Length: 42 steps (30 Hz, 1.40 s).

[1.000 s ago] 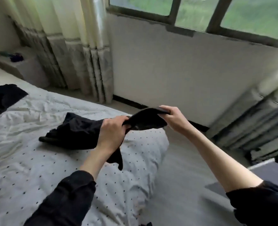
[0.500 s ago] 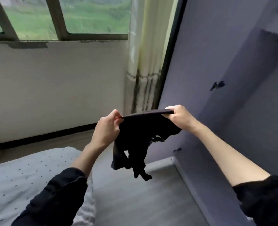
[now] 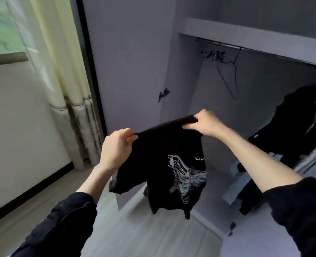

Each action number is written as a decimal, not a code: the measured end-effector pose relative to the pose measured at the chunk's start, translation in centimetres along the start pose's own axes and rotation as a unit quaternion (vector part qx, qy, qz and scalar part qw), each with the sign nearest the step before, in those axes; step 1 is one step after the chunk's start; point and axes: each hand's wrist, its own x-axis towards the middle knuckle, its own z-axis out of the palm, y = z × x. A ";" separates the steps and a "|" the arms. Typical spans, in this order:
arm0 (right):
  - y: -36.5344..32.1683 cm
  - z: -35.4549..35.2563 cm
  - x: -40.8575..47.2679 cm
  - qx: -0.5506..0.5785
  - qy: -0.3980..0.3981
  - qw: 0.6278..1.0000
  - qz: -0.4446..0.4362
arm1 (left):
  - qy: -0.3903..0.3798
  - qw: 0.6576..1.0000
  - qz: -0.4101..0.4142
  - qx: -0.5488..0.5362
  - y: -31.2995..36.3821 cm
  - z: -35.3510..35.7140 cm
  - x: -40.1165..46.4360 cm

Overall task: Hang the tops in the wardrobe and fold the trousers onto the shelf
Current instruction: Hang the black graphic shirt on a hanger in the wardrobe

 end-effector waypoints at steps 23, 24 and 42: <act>1.8 -3.7 -0.9 0.228 0.116 0.932 0.257 | -0.336 0.937 0.093 -0.006 8.0 11.4 0.0; 1.9 -4.2 -1.0 0.255 0.117 0.925 0.257 | -0.288 0.953 0.089 -0.021 8.5 11.5 -0.1; 8.0 -7.4 -3.0 0.415 0.172 0.838 0.309 | -0.195 0.979 0.040 -0.035 12.6 12.0 3.2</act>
